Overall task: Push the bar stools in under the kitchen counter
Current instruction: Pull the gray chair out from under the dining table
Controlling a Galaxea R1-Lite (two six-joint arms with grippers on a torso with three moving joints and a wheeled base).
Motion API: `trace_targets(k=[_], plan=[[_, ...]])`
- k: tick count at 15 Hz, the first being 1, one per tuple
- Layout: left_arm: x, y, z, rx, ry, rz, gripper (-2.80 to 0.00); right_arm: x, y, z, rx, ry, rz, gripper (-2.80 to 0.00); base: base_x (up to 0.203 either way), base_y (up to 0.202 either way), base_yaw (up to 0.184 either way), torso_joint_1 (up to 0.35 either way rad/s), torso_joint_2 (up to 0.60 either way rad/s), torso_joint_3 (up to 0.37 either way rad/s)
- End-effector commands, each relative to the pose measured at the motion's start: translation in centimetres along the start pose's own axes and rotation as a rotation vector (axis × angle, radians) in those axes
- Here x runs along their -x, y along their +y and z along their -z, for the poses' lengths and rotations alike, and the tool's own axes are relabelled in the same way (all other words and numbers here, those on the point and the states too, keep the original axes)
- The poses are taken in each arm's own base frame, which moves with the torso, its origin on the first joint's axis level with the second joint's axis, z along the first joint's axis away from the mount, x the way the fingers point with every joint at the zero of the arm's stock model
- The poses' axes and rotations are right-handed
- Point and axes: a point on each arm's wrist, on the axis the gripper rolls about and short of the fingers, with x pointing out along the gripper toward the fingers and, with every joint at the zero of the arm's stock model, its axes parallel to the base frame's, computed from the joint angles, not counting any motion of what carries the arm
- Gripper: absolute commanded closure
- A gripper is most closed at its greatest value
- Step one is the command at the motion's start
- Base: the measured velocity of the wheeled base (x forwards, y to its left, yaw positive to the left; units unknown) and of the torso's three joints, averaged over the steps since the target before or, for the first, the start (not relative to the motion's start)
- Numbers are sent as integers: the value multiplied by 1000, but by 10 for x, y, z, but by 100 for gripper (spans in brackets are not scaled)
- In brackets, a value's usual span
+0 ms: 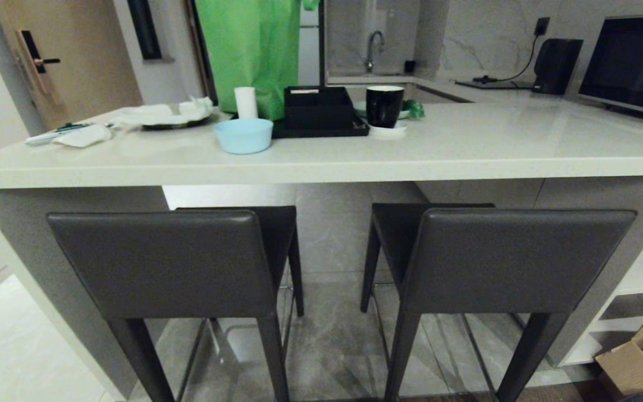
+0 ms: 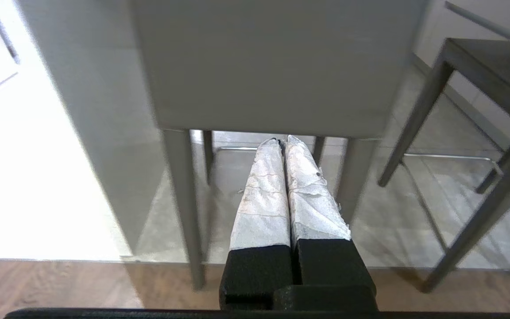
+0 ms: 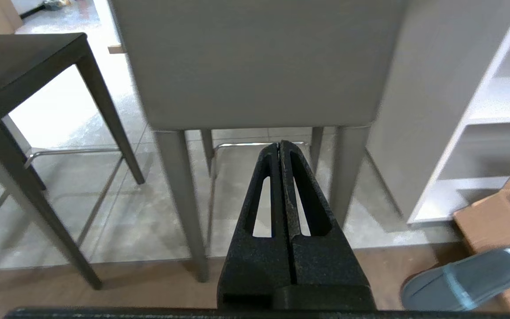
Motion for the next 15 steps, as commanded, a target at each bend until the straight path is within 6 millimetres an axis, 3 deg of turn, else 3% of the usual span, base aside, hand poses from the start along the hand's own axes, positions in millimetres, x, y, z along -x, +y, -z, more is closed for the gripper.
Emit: trace_targets(k=[1,11,15], plan=[[0,0,0,1,1,0,0,0,0,0,0,-1,0,0,0,199,-2,4,2,4],[0,0,0,1,1,0,0,0,0,0,0,-1,0,0,0,192,-2,2,2,2],[0,0,0,1,1,-2,0,0,0,0,1,-1,0,0,0,58,0,1,2,3]])
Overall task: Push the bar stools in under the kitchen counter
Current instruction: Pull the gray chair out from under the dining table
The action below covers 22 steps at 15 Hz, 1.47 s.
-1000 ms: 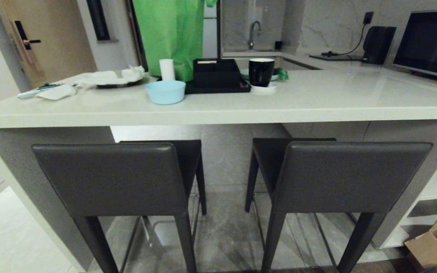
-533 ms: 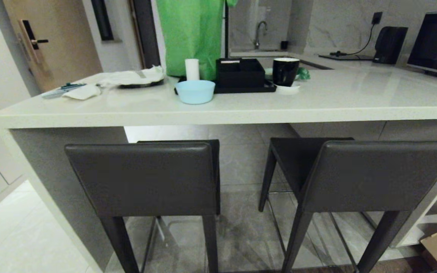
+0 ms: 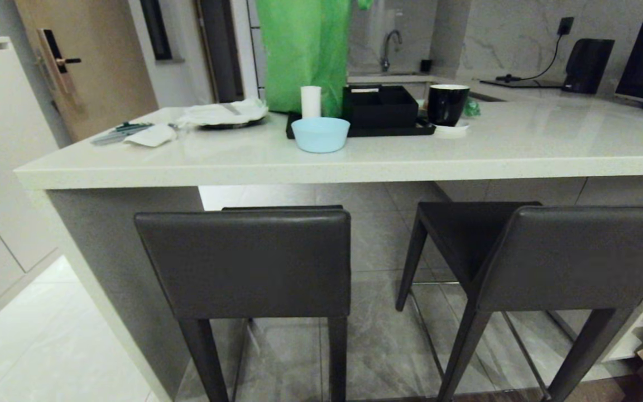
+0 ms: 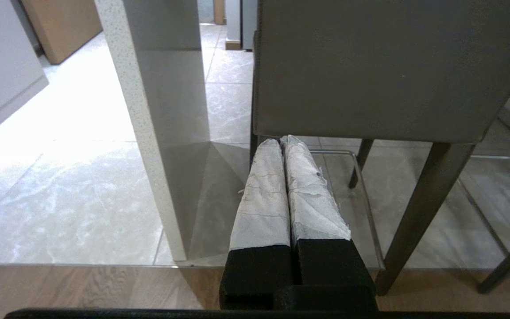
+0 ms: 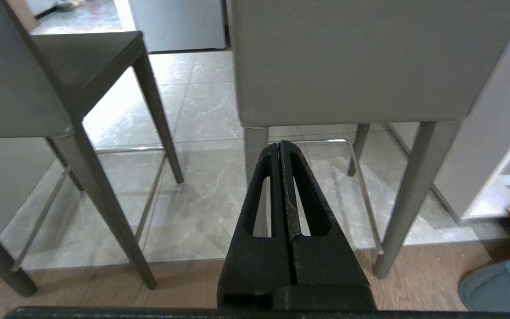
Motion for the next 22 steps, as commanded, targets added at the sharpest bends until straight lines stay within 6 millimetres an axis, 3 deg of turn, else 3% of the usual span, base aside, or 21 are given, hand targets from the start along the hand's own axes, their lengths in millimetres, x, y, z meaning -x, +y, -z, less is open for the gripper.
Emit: trace_targets(k=[1,22], plan=[[0,0,0,0,0,1,0,0,0,0,-1,-1,0,0,0,0,0,0,0,0],[0,0,0,5,1,1,0,0,0,0,2,-4,0,0,0,0,0,0,0,0]])
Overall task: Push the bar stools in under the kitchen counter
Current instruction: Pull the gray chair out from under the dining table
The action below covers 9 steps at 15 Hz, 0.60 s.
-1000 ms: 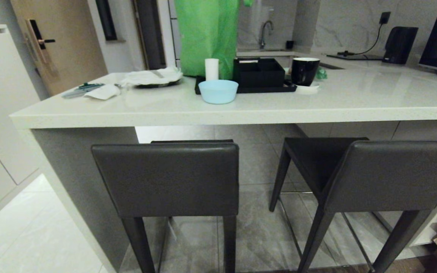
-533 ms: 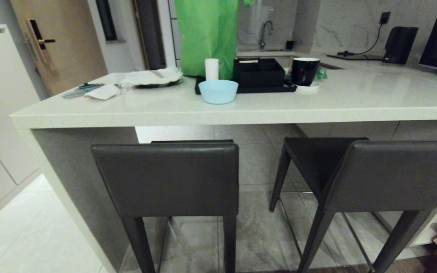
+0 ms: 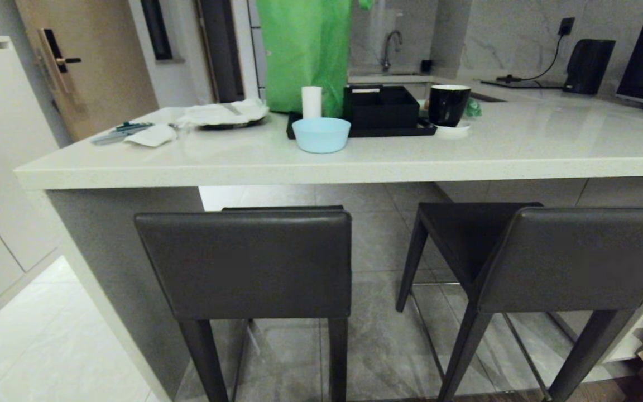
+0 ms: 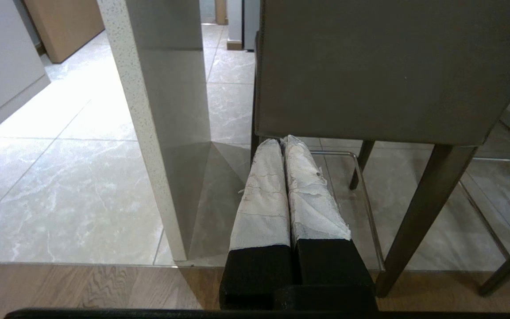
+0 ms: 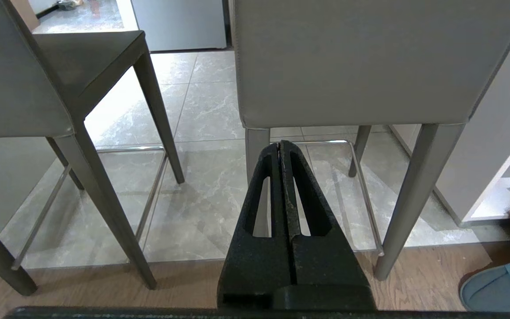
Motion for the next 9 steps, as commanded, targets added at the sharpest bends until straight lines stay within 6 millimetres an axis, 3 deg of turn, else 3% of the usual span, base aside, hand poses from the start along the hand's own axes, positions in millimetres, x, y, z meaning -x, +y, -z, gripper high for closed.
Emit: trace_targets(k=[1,9], plan=[[0,0,0,0,1,-1,0,0,0,0,3,-3,0,0,0,0,0,0,0,0],[0,0,0,0,0,-1,0,0,0,0,3,-3,0,0,0,0,0,0,0,0]])
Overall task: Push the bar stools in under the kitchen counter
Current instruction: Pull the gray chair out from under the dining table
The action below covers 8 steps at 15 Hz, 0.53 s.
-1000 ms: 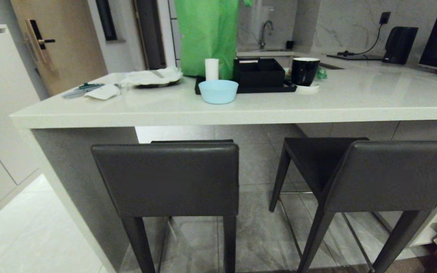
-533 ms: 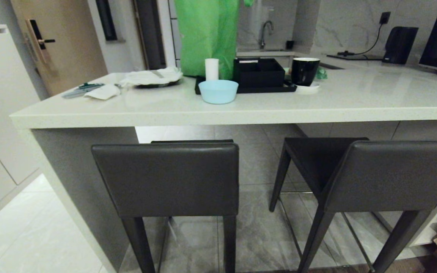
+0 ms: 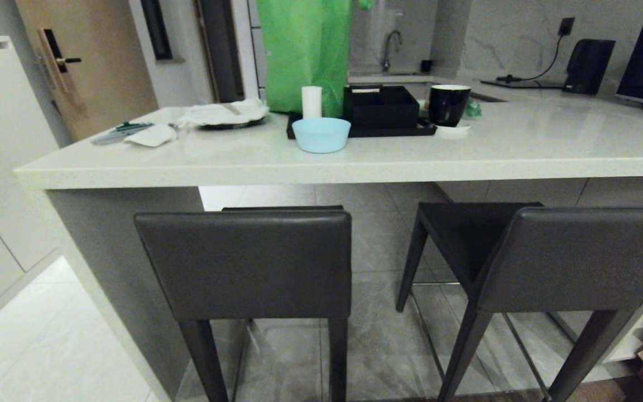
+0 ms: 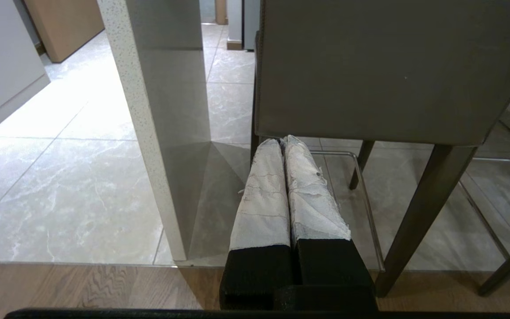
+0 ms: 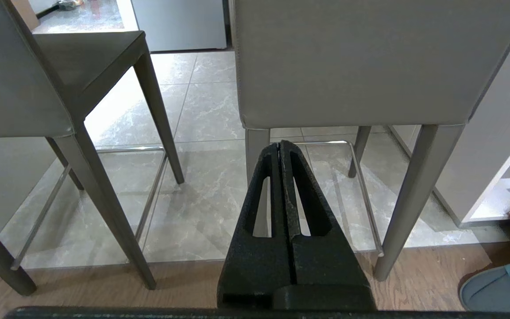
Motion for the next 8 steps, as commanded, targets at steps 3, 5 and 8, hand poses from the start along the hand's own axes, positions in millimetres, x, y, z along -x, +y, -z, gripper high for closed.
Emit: trace_targets(k=[3,5,8], plan=[[0,0,0,0,0,0,0,0,0,0,6,-2,-2,0,0,0,0,0,0,0],[0,0,0,0,0,0,0,0,0,0,7,-2,-2,0,0,0,0,0,0,0],[0,0,0,-3,-2,-3,0,0,0,1,42,5,-5,0,0,0,0,0,0,0]])
